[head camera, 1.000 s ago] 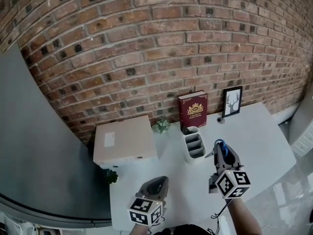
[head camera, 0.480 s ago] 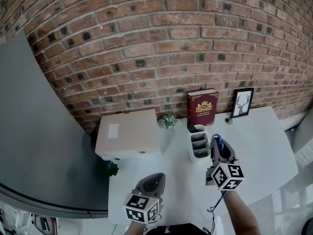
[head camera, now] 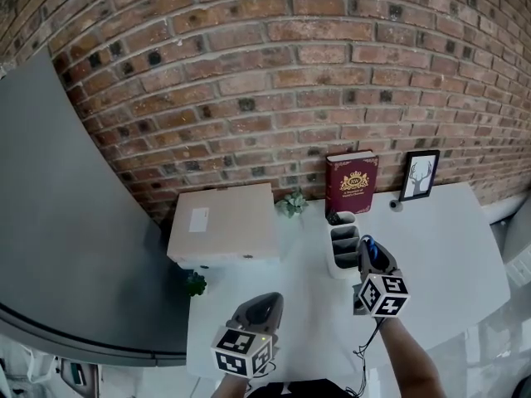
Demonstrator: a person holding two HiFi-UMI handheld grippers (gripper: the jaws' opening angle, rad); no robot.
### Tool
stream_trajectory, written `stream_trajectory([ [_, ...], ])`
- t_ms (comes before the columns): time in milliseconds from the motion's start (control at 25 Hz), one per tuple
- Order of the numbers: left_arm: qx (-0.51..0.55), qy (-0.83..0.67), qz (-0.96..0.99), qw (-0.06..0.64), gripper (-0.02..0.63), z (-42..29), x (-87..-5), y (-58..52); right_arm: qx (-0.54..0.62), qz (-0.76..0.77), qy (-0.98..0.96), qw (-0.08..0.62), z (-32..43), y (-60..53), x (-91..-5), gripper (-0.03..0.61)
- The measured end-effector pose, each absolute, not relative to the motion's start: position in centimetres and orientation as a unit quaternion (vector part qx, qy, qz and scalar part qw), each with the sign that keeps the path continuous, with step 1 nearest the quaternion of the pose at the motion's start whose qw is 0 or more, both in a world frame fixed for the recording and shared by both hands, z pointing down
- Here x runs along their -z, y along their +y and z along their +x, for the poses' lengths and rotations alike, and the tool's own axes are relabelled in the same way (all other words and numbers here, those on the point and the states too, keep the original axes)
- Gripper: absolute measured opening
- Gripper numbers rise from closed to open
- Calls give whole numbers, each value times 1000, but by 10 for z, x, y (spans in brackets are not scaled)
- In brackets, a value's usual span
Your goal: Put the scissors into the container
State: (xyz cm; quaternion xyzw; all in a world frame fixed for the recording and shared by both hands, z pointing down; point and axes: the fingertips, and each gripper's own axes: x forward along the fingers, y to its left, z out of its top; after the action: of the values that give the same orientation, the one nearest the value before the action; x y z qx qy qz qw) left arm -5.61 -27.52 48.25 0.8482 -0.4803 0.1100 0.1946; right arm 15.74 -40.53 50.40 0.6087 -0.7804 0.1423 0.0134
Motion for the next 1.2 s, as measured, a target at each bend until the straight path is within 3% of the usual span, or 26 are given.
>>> stream_trajectory([
  [1200, -113, -476, 848, 205, 20, -52, -492, -274, -169, 595, -783, 68, 154, -396, -543, 52],
])
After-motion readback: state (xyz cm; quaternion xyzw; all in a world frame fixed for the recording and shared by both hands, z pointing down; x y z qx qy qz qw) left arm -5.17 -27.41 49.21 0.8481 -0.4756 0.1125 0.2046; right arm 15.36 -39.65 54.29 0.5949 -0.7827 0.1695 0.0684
